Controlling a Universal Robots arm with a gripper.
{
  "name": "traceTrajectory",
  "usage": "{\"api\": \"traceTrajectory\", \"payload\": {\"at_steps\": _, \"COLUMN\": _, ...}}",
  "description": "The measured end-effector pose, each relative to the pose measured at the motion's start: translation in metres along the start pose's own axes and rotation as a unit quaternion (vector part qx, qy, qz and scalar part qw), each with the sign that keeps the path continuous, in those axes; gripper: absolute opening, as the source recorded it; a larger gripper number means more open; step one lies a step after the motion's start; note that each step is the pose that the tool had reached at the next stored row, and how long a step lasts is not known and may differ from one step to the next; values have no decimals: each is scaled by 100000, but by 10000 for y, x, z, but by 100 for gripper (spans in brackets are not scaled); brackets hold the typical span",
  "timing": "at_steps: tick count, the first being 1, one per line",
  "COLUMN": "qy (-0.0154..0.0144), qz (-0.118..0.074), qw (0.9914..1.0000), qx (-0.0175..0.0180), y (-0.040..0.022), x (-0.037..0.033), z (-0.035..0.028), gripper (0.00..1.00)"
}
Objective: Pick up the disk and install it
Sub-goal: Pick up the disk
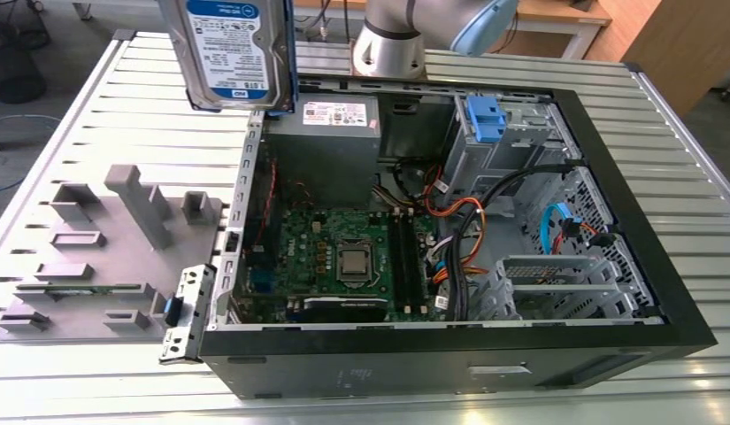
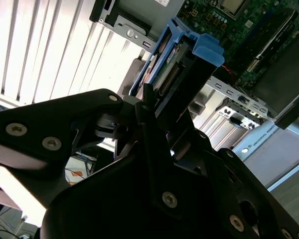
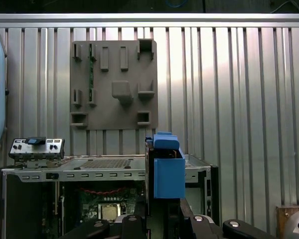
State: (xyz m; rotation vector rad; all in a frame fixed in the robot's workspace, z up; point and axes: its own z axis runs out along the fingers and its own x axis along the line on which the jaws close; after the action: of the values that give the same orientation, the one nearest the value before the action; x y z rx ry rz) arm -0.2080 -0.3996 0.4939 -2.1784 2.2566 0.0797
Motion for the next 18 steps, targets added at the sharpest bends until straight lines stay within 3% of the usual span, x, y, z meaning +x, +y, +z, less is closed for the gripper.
{"api": "traceTrajectory", "payload": {"at_steps": 7, "qy": -2, "qz": 12, "qw": 100000, "qx": 0, "y": -89, "x": -3, "z": -3, "gripper": 35}}
{"api": "traceTrajectory", "payload": {"at_steps": 18, "qy": -1, "qz": 4, "qw": 100000, "qx": 1, "y": -361, "x": -13, "z": -11, "gripper": 35}}
